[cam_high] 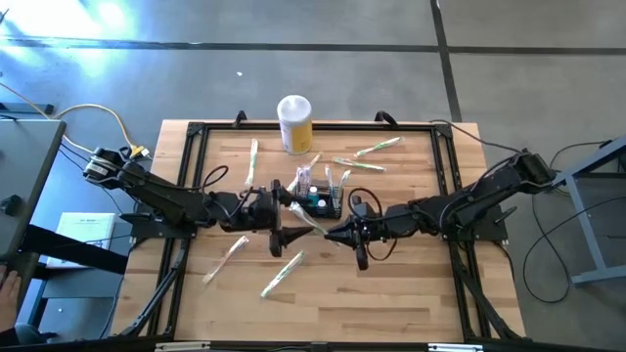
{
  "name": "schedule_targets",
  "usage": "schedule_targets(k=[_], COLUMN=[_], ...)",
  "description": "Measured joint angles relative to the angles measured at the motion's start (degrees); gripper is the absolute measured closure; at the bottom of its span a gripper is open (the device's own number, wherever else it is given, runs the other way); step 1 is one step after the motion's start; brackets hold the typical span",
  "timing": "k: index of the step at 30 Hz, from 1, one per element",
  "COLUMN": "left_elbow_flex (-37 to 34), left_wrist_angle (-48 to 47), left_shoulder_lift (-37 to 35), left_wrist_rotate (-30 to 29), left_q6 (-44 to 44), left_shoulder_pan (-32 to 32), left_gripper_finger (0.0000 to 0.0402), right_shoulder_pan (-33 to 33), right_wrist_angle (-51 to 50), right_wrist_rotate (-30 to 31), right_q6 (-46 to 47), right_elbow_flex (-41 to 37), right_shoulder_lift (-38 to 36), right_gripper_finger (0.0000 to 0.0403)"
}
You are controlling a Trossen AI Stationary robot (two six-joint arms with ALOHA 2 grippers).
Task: Pick & Place toothbrushing station
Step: Put the green toothbrush into the left section wire organizer
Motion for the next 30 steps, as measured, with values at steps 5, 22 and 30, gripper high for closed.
schedule_targets(k=[5,22,30], left_elbow_flex=[0.0,0.0,0.0], left_wrist_angle=[0.0,-2.2,-2.9], left_shoulder_lift=[0.0,0.5,0.5], left_wrist_rotate=[-0.8,4.0,4.8], left_q6=[0.0,-0.4,0.0], left_shoulder_pan=[0.0,0.0,0.0], left_gripper_finger=[0.0076,0.0387,0.0393], right_shoulder_pan=[0.0,-0.5,-0.7], right_wrist_angle=[-0.2,-4.2,-4.5], right_wrist_rotate=[0.0,-2.1,-2.2], right_q6=[0.0,2.8,3.8], right_elbow_flex=[0.0,0.0,0.0], right_shoulder_lift=[0.0,0.0,0.0], right_gripper_finger=[0.0390,0.0378,0.0299])
